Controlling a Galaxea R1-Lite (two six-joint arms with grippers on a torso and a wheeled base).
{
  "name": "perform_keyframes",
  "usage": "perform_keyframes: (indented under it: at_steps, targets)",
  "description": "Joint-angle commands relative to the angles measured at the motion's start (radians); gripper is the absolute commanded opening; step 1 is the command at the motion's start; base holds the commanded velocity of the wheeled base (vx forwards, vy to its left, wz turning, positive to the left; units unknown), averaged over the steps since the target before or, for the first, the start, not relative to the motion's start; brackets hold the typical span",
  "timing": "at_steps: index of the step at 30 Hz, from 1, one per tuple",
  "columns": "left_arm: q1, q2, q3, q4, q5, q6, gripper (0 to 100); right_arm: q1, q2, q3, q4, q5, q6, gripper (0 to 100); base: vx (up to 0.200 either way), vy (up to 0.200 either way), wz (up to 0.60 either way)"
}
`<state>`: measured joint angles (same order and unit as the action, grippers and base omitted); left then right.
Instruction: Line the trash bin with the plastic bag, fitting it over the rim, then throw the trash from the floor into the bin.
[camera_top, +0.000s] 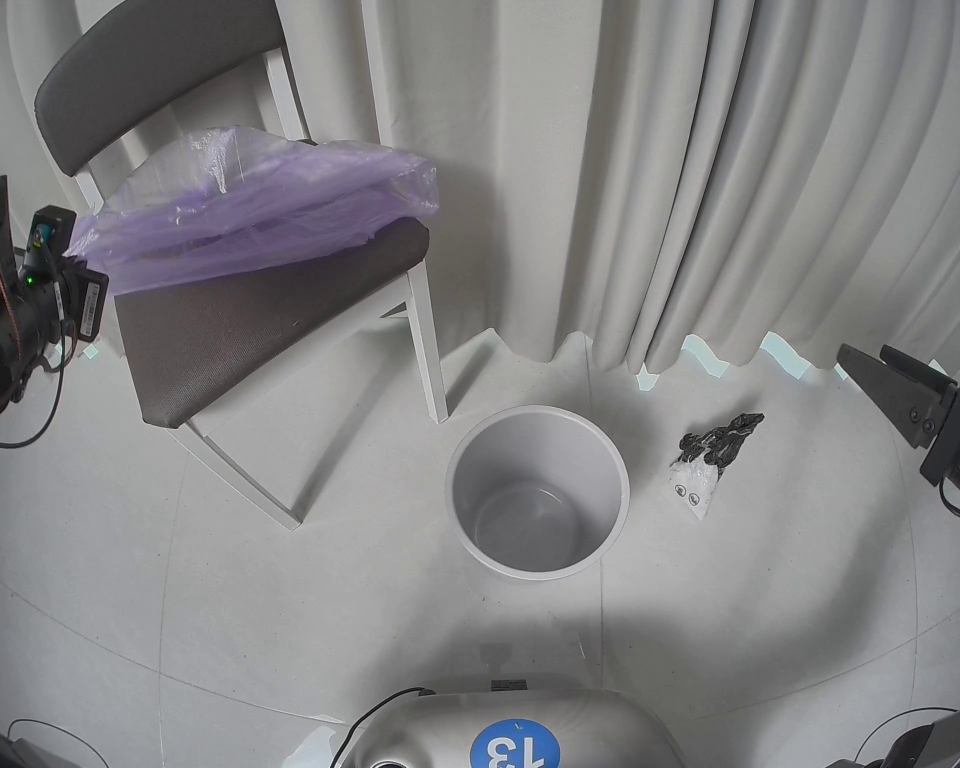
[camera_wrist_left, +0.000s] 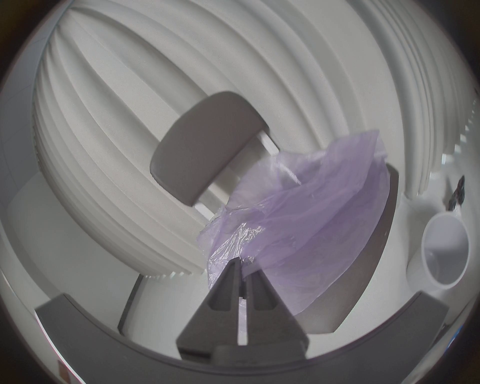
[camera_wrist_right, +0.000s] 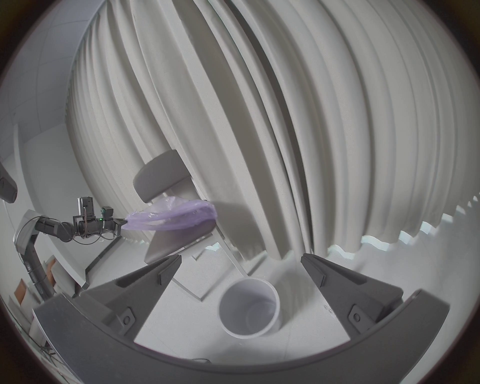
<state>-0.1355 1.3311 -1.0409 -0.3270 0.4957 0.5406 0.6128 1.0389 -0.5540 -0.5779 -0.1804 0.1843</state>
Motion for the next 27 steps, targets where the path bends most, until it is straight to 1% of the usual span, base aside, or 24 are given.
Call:
perform_keyframes:
  at_steps: [1, 4, 5, 7, 8, 9, 10, 12, 15, 16, 19, 23, 25, 27]
  targets:
    - [-0.095, -0.053, -0.117, 0.006, -0.008, -0.022, 0, 0.079, 0.128, 0.083, -0.097, -0.030, -0.012, 100, 0.000, 0.000, 0.00]
    - [-0.134, -0.047, -0.185, 0.011, -0.005, -0.037, 0, 0.094, 0.162, 0.100, -0.126, -0.030, -0.011, 100, 0.000, 0.000, 0.00]
    - [-0.134, -0.047, -0.185, 0.011, -0.005, -0.037, 0, 0.094, 0.162, 0.100, -0.126, -0.030, -0.011, 100, 0.000, 0.000, 0.00]
    - [-0.171, -0.039, -0.258, 0.040, -0.005, -0.041, 0, 0.099, 0.182, 0.123, -0.151, -0.030, -0.012, 100, 0.000, 0.000, 0.00]
    - [-0.180, -0.038, -0.272, 0.051, -0.005, -0.042, 0, 0.101, 0.184, 0.128, -0.157, -0.030, -0.014, 100, 0.000, 0.000, 0.00]
    - [-0.207, -0.036, -0.306, 0.082, -0.005, -0.053, 0, 0.107, 0.190, 0.131, -0.171, -0.030, -0.012, 100, 0.000, 0.000, 0.00]
    - [-0.216, -0.036, -0.320, 0.094, -0.005, -0.061, 0, 0.108, 0.190, 0.131, -0.175, -0.030, -0.012, 100, 0.000, 0.000, 0.00]
    - [-0.246, -0.038, -0.370, 0.148, -0.005, -0.107, 0, 0.116, 0.193, 0.134, -0.181, -0.030, -0.011, 100, 0.000, 0.000, 0.00]
    - [-0.274, -0.036, -0.392, 0.177, -0.005, -0.159, 0, 0.133, 0.205, 0.135, -0.181, -0.030, -0.009, 100, 0.000, 0.000, 0.00]
    - [-0.274, -0.036, -0.392, 0.177, -0.005, -0.159, 0, 0.133, 0.205, 0.135, -0.181, -0.030, -0.009, 100, 0.000, 0.000, 0.00]
    - [-0.291, -0.043, -0.380, 0.180, -0.005, -0.199, 0, 0.153, 0.259, 0.115, -0.201, -0.037, 0.037, 100, 0.000, 0.000, 0.00]
    - [-0.308, -0.059, -0.361, 0.184, -0.005, -0.217, 0, 0.197, 0.382, 0.083, -0.312, -0.088, 0.136, 100, 0.000, 0.000, 0.00]
    - [-0.311, -0.075, -0.350, 0.184, -0.005, -0.217, 0, 0.203, 0.469, 0.057, -0.369, -0.109, 0.161, 100, 0.000, 0.000, 0.00]
    - [-0.320, -0.082, -0.349, 0.184, -0.006, -0.217, 0, 0.205, 0.540, 0.023, -0.418, -0.122, 0.164, 100, 0.000, 0.000, 0.00]
